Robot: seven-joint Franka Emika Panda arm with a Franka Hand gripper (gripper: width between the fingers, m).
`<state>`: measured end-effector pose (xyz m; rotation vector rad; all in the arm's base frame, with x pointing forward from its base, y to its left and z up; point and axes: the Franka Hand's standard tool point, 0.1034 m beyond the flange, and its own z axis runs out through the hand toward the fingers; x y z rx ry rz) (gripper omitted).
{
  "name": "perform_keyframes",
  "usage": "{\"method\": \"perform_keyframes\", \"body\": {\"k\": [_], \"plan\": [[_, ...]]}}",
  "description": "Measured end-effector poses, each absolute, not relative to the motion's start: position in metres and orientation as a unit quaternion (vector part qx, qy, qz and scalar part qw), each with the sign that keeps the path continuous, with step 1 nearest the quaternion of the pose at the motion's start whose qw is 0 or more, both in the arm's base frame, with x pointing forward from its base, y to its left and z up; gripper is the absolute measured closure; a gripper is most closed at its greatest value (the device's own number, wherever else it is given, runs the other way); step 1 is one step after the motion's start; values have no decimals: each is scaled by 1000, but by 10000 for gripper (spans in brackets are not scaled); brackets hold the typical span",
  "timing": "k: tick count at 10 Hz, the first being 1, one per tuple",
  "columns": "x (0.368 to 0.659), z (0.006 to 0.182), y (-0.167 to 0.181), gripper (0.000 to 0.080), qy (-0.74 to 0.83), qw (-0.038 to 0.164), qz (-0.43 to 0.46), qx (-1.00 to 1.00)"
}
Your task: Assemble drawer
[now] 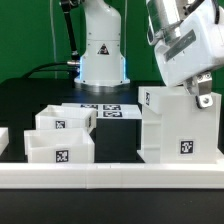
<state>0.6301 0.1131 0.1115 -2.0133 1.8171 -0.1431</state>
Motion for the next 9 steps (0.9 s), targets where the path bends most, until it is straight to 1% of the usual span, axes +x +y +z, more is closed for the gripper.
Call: {"method": "perform_keyframes", "body": {"k": [1,2,3,4,5,6,7,9], "plan": [[630,111,113,735,653,211,-52,-726],[630,111,113,517,652,211,-52,-726],[630,111,113,517,652,211,-52,-727],[629,111,113,339,645,210,-54,-732],[625,116,112,339,616,207,-58,-758],[621,124,113,181,601,207,-54,-770],[619,132,113,159,589,208,-59,-779],[612,154,102,152,531,207,-68,-819]]}}
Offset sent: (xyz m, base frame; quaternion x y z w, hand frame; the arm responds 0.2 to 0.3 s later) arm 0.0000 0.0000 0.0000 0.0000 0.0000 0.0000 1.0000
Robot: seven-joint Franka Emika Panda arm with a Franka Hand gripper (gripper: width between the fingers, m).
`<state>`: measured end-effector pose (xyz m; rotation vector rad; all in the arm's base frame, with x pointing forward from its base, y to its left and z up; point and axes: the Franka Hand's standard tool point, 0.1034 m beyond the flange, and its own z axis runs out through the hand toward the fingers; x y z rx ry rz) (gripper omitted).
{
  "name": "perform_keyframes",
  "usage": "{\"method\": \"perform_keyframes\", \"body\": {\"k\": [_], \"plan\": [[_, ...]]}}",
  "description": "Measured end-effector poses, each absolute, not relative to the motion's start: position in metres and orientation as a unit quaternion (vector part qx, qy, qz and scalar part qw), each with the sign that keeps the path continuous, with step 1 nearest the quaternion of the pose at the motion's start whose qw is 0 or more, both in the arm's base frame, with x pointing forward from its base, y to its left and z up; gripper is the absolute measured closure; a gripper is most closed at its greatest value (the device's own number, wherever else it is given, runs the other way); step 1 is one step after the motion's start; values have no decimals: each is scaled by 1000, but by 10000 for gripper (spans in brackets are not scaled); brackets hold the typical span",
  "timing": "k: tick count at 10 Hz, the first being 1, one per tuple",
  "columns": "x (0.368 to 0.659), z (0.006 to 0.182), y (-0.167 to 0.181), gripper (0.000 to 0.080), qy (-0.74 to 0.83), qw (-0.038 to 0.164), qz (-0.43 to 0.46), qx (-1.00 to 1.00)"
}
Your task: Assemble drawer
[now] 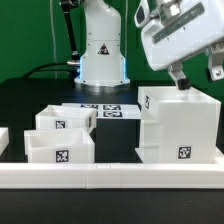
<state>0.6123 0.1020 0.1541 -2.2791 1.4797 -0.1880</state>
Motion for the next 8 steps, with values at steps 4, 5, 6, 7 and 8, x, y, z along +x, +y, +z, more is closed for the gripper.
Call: {"method": "perform_keyframes", "body": {"k": [4,5,6,7,8], "plan": [[592,153,66,151,423,174,-86,-885],[592,154,67,151,422,174,-87,-885],[592,154,68,151,422,174,-87,-886],[591,153,67,151,399,167,-89,-897],[586,150,61,151,322,143,-88,-932]]}}
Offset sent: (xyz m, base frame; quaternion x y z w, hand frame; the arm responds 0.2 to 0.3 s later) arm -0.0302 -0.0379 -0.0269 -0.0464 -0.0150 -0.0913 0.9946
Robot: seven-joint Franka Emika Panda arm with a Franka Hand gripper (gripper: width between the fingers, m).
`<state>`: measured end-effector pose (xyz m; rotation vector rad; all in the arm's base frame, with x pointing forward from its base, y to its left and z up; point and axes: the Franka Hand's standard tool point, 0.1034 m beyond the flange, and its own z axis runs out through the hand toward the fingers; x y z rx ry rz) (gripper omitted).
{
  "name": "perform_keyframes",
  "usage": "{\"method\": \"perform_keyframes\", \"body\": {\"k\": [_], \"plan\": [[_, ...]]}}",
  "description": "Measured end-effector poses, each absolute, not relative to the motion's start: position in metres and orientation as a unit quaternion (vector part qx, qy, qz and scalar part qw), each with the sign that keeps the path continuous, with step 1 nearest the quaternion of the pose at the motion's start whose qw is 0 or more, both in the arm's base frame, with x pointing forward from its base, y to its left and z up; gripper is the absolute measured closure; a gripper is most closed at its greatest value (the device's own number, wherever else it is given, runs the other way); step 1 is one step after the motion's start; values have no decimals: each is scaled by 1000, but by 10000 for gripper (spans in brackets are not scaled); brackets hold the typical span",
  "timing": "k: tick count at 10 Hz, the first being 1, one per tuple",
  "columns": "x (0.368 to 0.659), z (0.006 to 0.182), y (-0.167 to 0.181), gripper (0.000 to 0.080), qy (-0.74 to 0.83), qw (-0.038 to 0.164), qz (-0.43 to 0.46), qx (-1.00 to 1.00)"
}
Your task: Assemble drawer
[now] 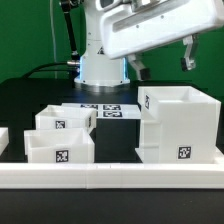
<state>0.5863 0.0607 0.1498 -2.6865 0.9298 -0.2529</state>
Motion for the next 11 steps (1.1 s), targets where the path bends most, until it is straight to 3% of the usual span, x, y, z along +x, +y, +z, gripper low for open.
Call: {"method": "perform_keyframes", "body": {"k": [1,4,7,8,10,11], "plan": [[583,149,41,151,247,115,-84,-959],[584,150,9,151,118,77,-82,-987],[584,148,5,151,129,83,-82,-985],[583,147,2,151,104,76,-84,-988],[581,143,-19,151,-37,28,-94,-994],[580,137,-30,151,-71,22,-92,-993]]}}
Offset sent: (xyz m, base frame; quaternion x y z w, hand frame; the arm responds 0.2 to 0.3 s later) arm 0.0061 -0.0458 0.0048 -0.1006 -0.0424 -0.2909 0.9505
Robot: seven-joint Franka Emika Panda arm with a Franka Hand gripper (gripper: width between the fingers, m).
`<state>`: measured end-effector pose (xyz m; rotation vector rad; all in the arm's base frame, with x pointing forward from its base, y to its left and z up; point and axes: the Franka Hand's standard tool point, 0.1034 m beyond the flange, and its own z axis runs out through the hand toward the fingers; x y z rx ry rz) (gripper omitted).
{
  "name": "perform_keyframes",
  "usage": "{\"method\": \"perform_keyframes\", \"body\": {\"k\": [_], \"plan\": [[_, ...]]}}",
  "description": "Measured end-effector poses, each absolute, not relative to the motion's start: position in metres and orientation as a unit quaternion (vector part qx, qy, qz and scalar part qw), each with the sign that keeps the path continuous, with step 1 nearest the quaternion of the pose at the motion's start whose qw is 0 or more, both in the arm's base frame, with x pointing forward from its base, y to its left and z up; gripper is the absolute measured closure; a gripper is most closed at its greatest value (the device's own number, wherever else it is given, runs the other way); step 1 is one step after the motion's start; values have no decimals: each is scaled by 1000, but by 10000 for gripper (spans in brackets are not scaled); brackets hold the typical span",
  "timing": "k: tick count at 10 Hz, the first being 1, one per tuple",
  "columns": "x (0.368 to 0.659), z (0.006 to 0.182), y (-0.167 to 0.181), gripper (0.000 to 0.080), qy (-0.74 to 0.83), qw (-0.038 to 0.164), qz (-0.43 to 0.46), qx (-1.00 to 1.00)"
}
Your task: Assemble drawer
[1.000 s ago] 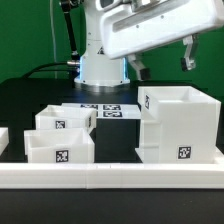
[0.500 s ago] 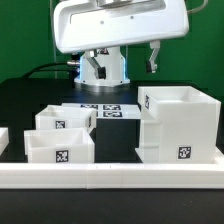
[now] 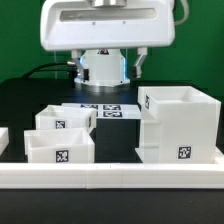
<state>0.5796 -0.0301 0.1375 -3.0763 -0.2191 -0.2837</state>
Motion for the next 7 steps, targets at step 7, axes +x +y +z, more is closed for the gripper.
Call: {"method": "perform_keyframes", "body": {"k": [7], "plan": [[574,115,-45,151,-125,15,-77,-989]]}}
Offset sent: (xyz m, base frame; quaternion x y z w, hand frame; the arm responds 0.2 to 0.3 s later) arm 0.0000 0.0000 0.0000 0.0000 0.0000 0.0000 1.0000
